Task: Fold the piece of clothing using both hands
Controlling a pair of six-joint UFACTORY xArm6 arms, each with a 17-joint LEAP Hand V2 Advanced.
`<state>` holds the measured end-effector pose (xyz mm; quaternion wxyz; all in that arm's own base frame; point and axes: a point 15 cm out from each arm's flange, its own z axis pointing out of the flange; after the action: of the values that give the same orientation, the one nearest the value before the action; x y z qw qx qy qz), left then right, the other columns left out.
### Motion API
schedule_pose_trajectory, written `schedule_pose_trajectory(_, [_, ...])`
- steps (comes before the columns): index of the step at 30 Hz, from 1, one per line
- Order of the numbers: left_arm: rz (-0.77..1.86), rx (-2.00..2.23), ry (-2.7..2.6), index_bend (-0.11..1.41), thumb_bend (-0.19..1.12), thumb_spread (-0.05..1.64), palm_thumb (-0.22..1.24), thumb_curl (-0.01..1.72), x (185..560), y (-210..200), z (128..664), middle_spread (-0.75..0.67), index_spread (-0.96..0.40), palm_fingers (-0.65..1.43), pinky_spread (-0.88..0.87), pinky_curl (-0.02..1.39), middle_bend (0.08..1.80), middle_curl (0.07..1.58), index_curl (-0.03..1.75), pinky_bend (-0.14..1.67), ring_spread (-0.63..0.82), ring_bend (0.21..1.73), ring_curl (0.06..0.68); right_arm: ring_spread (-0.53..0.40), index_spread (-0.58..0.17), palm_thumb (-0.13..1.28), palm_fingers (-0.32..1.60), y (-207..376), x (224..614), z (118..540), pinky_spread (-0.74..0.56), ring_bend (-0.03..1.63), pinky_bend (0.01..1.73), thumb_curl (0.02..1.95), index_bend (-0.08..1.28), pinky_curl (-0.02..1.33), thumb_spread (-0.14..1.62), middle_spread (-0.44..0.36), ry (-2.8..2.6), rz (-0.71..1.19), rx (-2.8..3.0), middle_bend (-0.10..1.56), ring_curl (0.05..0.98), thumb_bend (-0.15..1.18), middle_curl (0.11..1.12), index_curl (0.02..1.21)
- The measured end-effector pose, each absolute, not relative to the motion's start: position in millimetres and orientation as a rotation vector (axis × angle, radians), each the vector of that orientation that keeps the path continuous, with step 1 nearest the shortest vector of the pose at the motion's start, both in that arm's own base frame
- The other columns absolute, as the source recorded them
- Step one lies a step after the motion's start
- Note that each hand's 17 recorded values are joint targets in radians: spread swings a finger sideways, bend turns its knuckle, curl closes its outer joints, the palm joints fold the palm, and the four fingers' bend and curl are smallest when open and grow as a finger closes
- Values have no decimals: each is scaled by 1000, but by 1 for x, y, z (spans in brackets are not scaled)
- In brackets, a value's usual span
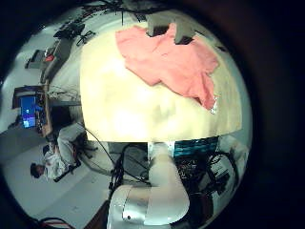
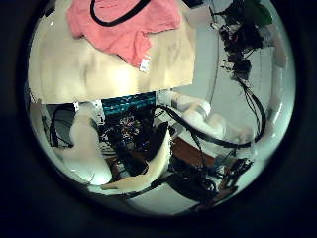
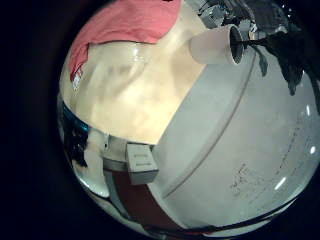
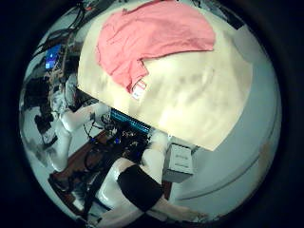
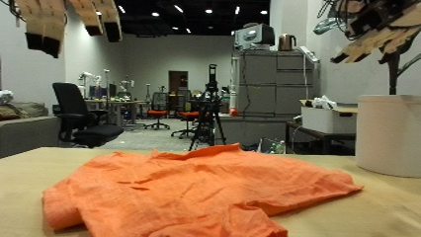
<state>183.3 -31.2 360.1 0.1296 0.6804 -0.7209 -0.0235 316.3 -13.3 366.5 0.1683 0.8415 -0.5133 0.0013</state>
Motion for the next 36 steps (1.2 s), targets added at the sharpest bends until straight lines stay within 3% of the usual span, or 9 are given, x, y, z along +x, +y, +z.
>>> schedule_pose_trajectory(18, [-71, 1978, -2084, 183, -13, 1078, 267, 285, 184, -47, 336, 236, 105, 83, 465, 316, 190, 307, 345, 191, 454, 421, 218, 216, -348, 129, 83, -34, 320, 349, 318, 286, 311, 213, 170, 318, 1186, 130, -1478, -92, 2353, 188, 262, -18, 305, 290])
schedule_pose_trajectory(29, [140, 1936, -2283, 184, -12, 1110, 354, 292, 234, -102, 279, 206, 93, 130, 464, 291, 198, 320, 362, 184, 441, 403, 212, 220, -329, 103, 79, -27, 321, 328, 318, 252, 312, 204, 181, 319, 1226, 157, -1554, -242, 2346, 180, 254, -13, 295, 305])
schedule_pose_trajectory(36, [12, 1876, -2408, 180, -24, 1115, 368, 287, 256, -115, 234, 188, 90, 135, 445, 284, 194, 328, 365, 185, 421, 399, 214, 219, -323, 105, 77, -28, 320, 322, 323, 234, 308, 202, 175, 319, 1236, 148, -1551, -263, 2331, 180, 253, -14, 288, 310])
